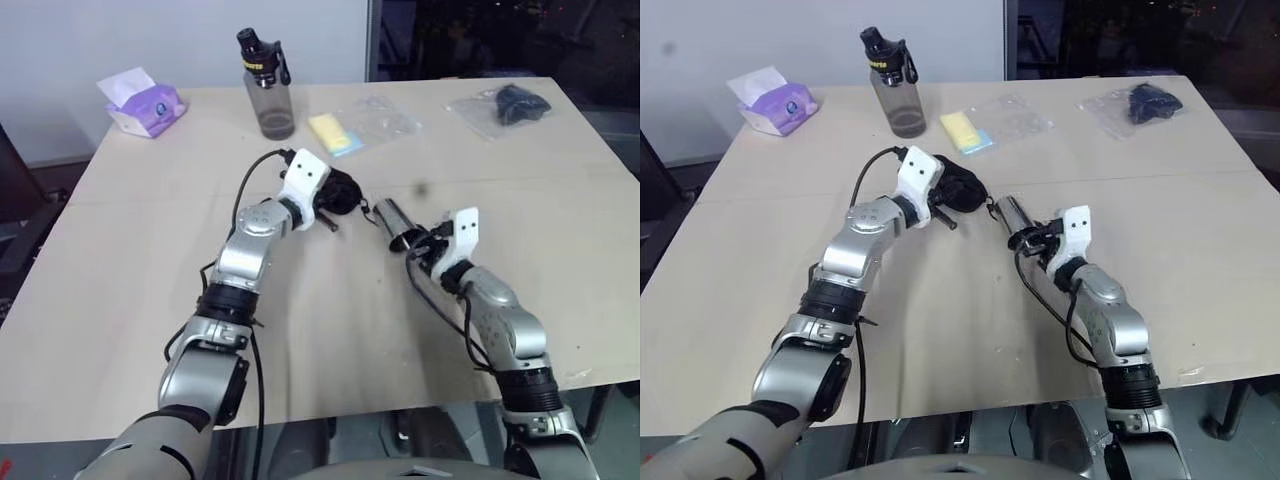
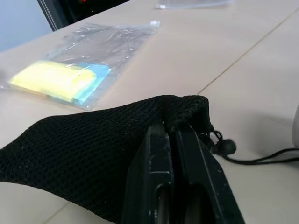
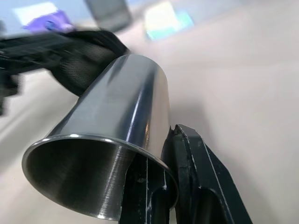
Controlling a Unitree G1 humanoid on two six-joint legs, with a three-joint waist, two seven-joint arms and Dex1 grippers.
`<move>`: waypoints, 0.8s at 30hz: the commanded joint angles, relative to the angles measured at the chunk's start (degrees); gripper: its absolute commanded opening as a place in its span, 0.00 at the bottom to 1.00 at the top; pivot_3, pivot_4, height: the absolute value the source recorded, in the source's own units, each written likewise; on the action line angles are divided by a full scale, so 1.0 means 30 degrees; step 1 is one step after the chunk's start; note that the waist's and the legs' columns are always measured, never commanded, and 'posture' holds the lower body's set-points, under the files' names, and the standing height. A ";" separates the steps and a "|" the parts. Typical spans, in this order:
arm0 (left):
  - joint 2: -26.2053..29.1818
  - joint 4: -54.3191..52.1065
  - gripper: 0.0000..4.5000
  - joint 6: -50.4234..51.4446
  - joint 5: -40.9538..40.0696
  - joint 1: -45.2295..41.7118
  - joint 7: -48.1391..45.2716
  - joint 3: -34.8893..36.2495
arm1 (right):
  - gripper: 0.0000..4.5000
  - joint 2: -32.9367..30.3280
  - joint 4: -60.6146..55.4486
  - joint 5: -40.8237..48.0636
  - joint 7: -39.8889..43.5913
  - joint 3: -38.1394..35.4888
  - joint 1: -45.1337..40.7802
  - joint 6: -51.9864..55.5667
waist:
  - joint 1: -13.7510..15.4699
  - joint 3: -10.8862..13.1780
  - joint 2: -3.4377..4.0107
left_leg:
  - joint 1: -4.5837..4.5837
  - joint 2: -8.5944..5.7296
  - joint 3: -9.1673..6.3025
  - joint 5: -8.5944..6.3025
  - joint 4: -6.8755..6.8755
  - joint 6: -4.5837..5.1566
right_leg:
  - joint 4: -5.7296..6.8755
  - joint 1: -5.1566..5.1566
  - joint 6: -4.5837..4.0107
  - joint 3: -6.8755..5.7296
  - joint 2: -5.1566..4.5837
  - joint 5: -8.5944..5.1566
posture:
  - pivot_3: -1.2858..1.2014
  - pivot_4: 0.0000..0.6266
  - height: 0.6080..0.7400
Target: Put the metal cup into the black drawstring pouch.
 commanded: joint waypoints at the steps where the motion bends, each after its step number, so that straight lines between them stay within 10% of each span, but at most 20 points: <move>1: -0.0411 -0.1776 0.02 0.2154 -0.2030 -0.0502 -0.0222 0.1476 | 0.00 -0.0302 -0.1324 -0.1412 0.1033 0.1682 -0.0988 -0.1765 | -0.0018 0.0001 0.0000 | 0.0001 -0.0001 0.0001 0.0000 0.0003 -0.0001 | 0.0000 0.0001 0.0001 0.0000 0.0000 0.0000 | 0.52 0.24 1.00; 24: -0.0716 -0.7647 0.02 0.9699 -0.8767 0.0560 -0.0573 0.3487 | 0.00 0.3803 0.1970 -0.0195 -0.1706 -0.1835 -0.2570 -0.5949 | 0.0004 0.0008 -0.0018 | 0.0009 0.0001 -0.0018 0.0002 0.0016 -0.0006 | 0.0020 0.0006 -0.0008 0.0001 0.0000 0.0005 | 0.52 0.24 1.00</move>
